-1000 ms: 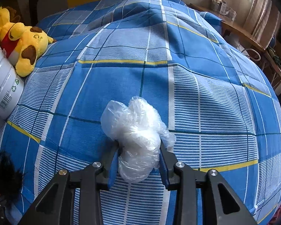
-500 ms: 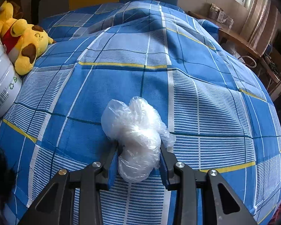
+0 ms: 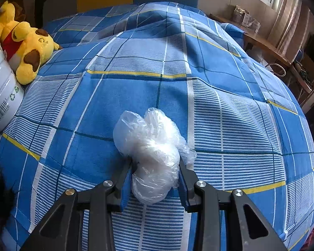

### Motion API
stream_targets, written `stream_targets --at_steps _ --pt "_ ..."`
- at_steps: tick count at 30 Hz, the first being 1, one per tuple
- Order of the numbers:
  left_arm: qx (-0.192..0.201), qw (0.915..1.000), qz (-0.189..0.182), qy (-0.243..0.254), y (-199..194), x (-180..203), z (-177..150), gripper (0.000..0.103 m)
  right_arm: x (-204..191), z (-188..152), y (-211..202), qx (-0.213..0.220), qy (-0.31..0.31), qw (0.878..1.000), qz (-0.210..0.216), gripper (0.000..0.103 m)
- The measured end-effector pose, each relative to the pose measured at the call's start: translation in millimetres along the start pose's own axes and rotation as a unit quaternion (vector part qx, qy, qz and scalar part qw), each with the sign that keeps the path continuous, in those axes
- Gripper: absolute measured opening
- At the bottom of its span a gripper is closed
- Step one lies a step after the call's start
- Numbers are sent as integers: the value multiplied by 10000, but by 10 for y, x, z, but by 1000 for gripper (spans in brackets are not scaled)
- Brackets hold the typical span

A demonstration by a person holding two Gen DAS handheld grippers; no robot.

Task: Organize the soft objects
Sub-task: 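Carry the black wig into the gold tray and open the left tool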

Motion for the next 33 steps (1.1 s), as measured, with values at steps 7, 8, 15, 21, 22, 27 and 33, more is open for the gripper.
stream_targets --at_steps 7,8,15,21,22,27,33 --pt "83 10000 52 -10 -221 53 22 30 17 6 -1 -35 88 9999 44 37" --pt "129 9999 50 -5 -267 64 36 30 23 8 2 -43 115 9999 58 37" --pt "476 9988 97 12 -639 70 129 30 24 7 4 -33 185 9998 51 37" --pt "777 9967 192 -129 -941 -32 202 30 25 -2 -3 29 190 9998 23 37" --pt "805 9964 215 -162 -980 -60 207 30 24 2 -2 34 187 9998 15 37" --pt "948 9941 353 -402 -1178 -262 192 30 21 -9 -20 53 179 9998 2 37" --pt "1333 9840 673 -968 -1641 -776 170 30 22 -7 -23 52 165 9999 -7 37"
Point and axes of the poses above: each gripper's, at about its wrist camera, not at the fingertips, and y roughly the way its jaws point, x to its right, z to its top, the point moved 5 cm from there along y, roughly the way its jaws point, and after that the axes turned 12 degrees about -z, right-handed, at the moved point
